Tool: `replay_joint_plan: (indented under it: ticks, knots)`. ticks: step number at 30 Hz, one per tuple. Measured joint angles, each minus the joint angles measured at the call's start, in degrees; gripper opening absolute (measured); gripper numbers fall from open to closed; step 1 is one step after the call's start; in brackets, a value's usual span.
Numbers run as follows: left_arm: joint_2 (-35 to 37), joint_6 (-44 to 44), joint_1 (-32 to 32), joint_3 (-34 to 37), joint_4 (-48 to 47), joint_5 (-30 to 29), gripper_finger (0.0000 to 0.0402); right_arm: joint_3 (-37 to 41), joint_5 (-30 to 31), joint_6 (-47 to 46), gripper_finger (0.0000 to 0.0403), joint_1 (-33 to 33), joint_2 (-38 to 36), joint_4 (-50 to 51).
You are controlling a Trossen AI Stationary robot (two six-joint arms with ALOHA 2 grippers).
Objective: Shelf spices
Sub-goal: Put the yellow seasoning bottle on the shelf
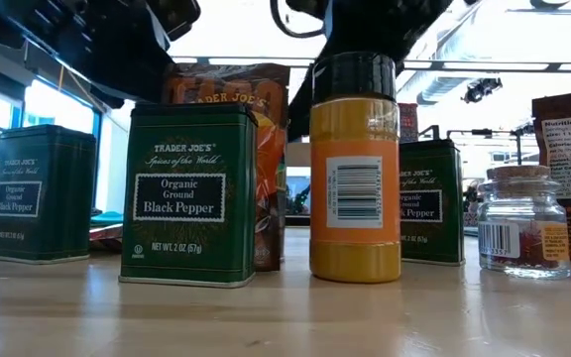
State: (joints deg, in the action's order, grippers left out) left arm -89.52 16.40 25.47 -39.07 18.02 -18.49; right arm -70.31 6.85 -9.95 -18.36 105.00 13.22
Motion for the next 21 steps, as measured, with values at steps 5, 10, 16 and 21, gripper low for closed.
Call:
replay_joint_plan:
  ticks: [5, 10, 16, 21]
  knots:
    - [0.01, 0.82, -0.03, 0.00, 0.01, -1.91, 0.0225, 0.03, -3.92, 1.43, 0.0270, 1.48, 0.83, -2.30]
    - [0.01, 0.97, -0.34, 0.00, 0.28, -3.15, 0.0222, 0.03, -3.62, 1.58, 0.0270, 2.71, 2.45, -5.48]
    - [0.01, 0.08, -0.35, 0.00, 1.36, -6.31, 0.0218, 0.03, -2.39, 0.92, 0.0270, 4.15, 2.59, -6.74]
    - [0.54, -1.04, -1.29, -0.01, 3.04, -6.46, 0.0216, -0.78, -2.08, 0.99, 0.0246, 4.68, 2.43, -6.65]
